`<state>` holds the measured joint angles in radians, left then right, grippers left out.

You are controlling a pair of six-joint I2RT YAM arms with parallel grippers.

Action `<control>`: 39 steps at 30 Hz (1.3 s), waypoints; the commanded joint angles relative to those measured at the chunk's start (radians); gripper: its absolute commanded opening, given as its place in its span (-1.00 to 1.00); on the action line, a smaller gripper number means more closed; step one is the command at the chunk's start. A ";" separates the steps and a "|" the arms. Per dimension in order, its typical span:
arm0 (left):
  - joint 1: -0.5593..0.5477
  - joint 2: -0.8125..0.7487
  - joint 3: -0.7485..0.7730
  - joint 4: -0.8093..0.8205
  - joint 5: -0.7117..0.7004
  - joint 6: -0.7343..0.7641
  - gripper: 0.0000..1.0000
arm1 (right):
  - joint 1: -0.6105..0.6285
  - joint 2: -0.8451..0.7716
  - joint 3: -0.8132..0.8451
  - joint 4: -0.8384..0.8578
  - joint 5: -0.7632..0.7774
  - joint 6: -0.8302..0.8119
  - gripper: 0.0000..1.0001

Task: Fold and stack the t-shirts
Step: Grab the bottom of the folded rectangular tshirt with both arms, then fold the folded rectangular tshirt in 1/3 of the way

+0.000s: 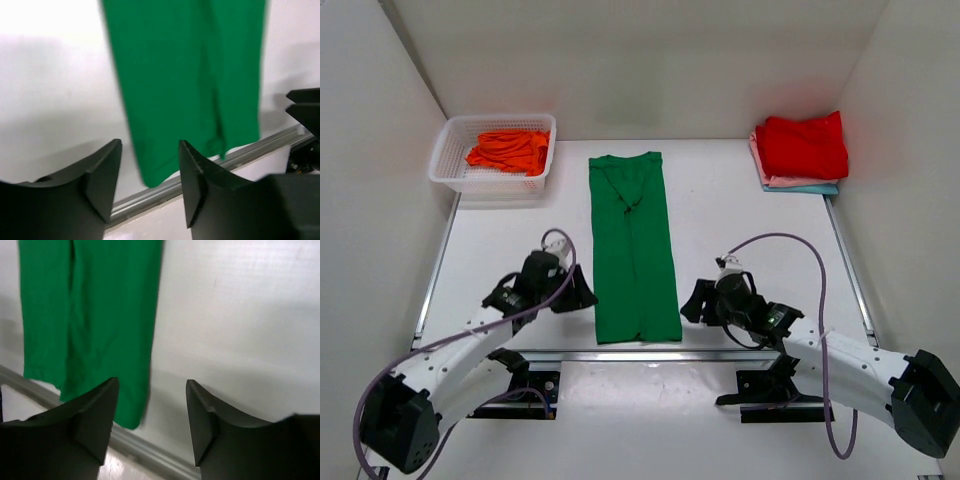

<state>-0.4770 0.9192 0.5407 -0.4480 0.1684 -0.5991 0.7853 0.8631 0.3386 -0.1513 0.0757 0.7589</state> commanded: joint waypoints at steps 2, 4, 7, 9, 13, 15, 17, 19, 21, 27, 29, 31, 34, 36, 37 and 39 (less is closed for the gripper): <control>-0.034 -0.147 -0.180 0.106 0.003 -0.151 0.15 | 0.104 0.022 -0.039 -0.010 0.038 0.132 0.19; -0.069 -0.167 -0.255 0.147 0.002 -0.201 0.13 | 0.141 0.053 -0.056 0.005 0.046 0.166 0.20; -0.104 -0.174 -0.309 0.189 -0.003 -0.241 0.10 | 0.173 0.102 -0.061 0.050 0.024 0.198 0.20; -0.135 -0.171 -0.326 0.210 -0.003 -0.267 0.07 | 0.190 0.149 -0.040 0.056 0.025 0.207 0.21; -0.176 -0.119 -0.325 0.232 0.008 -0.294 0.00 | 0.253 0.244 0.013 0.058 0.035 0.224 0.19; -0.199 -0.080 -0.305 0.213 0.002 -0.291 0.01 | 0.267 0.278 0.034 0.055 0.027 0.229 0.19; -0.250 -0.034 -0.279 0.203 -0.012 -0.292 0.02 | 0.288 0.330 0.057 0.039 0.027 0.243 0.18; -0.279 -0.007 -0.274 0.213 -0.023 -0.311 -0.16 | 0.305 0.350 0.080 0.032 0.023 0.243 -0.02; -0.278 0.006 -0.271 0.226 -0.004 -0.315 -1.00 | 0.304 0.364 0.100 0.023 0.013 0.232 -0.82; -0.136 -0.014 -0.040 0.040 0.000 -0.217 -1.00 | 0.155 0.333 0.243 -0.048 -0.109 0.074 -0.99; -0.054 0.044 0.039 0.020 0.038 -0.156 -1.00 | 0.033 0.352 0.304 -0.079 -0.192 -0.019 -1.00; -0.019 0.119 0.141 0.023 0.068 -0.120 -1.00 | -0.065 0.390 0.368 -0.103 -0.276 -0.090 -0.99; 0.003 0.269 0.243 0.032 0.060 -0.084 -1.00 | -0.211 0.464 0.491 -0.120 -0.370 -0.196 -1.00; 0.040 0.369 0.318 0.052 0.077 -0.067 -1.00 | -0.286 0.561 0.609 -0.143 -0.410 -0.271 -1.00; 0.061 0.395 0.347 0.064 0.079 -0.073 -1.00 | -0.308 0.611 0.638 -0.163 -0.428 -0.286 -0.99; 0.093 0.472 0.408 0.074 0.076 -0.059 -1.00 | -0.354 0.701 0.770 -0.201 -0.447 -0.351 -1.00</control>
<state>-0.4316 1.3304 0.8722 -0.3775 0.2295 -0.7052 0.4778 1.4696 0.9844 -0.2882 -0.2878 0.5579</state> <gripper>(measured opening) 0.023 0.042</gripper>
